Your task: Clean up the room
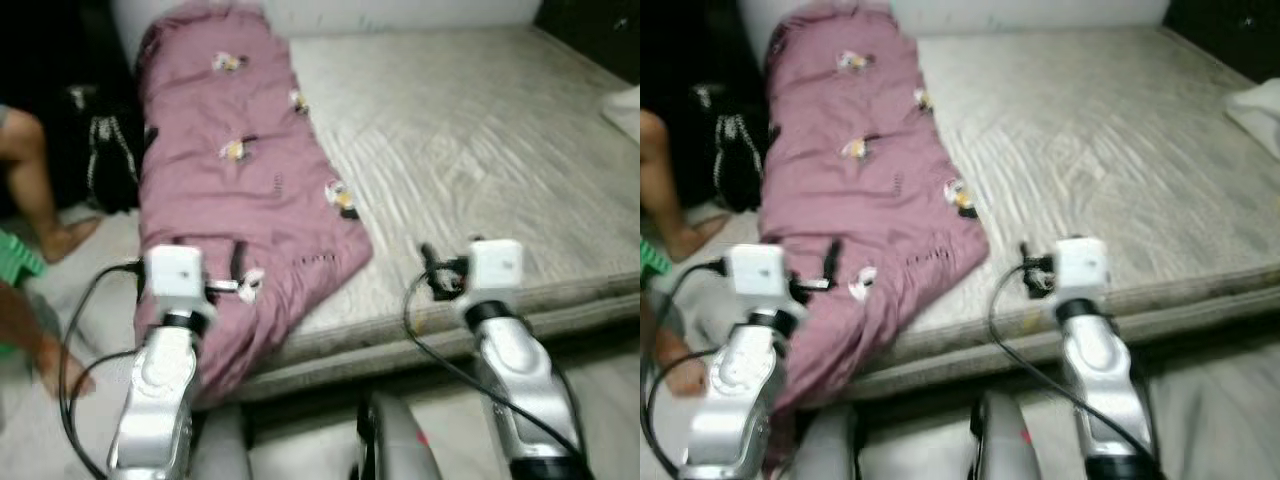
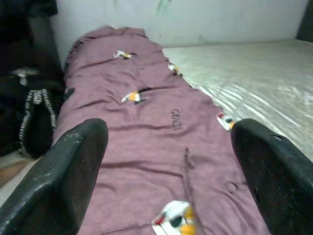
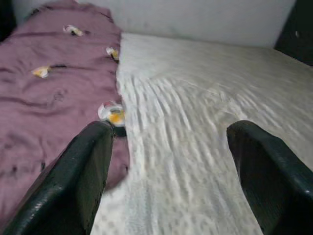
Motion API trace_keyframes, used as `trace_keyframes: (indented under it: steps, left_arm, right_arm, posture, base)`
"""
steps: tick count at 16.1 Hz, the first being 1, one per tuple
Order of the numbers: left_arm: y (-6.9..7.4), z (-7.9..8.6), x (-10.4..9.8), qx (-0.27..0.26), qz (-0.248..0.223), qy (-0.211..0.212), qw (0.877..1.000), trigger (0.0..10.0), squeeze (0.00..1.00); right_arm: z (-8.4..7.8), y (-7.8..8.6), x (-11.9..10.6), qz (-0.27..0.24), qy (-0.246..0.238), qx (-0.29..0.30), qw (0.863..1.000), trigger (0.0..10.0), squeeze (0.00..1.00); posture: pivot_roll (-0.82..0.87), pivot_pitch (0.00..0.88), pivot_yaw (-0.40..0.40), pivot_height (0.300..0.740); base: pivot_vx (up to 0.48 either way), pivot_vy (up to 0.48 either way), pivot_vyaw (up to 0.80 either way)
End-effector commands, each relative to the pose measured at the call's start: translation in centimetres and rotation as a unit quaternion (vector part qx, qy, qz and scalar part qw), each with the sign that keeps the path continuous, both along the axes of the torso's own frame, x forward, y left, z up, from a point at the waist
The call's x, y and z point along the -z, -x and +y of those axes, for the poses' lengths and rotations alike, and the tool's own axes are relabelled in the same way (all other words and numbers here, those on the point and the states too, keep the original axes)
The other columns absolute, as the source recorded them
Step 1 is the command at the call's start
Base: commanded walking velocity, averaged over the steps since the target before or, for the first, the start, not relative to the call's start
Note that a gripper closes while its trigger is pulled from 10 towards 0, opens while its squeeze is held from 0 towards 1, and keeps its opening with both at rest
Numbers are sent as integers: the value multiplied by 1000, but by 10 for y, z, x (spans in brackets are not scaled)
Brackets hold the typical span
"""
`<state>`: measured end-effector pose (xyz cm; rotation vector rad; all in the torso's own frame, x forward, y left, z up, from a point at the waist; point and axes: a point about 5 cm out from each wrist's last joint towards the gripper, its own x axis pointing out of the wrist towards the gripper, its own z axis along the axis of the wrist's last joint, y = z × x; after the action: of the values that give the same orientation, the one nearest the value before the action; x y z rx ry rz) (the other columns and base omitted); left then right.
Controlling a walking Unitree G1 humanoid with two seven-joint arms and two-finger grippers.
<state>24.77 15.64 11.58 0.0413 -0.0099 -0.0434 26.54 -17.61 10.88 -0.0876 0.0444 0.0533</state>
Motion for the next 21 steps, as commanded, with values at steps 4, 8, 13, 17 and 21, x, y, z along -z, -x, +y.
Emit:
trace_keyframes:
  steps: [4, 8, 13, 17, 21]
  left_arm:
    - [-1, 10, 4, -35, 25, 11, 999, 10000, 0]
    - [-17, 19, 24, -71, 100, 51, 991, 10000, 0]
    - [-35, 30, 34, -122, 144, 109, 976, 10000, 0]
    - [-53, 30, 36, -129, 148, 98, 976, 10000, 0]
    - [-68, 34, 39, -151, 154, 82, 973, 10000, 0]
  right_arm:
    - [9, -1, -3, -2, -13, -9, 1000, 10000, 0]
    - [2, 4, -6, -3, -1, -12, 1000, 10000, 0]
    - [-15, 18, -5, 11, 18, 4, 1000, 10000, 0]
    - [-22, 32, -8, 21, 31, 12, 999, 10000, 0]
    - [-38, 50, -11, 38, 50, 31, 998, 10000, 0]
  posture:
    - [-7, 0, -22, 601]
    - [-44, 0, -32, 551]
    - [-101, 0, -34, 526]
    - [-146, 0, -36, 526]
    - [-199, 24, -45, 526]
  base:
    - [64, 0, 0]
    - [0, 0, 0]
    - [0, 0, 0]
    - [0, 0, 0]
    - [0, 0, 0]
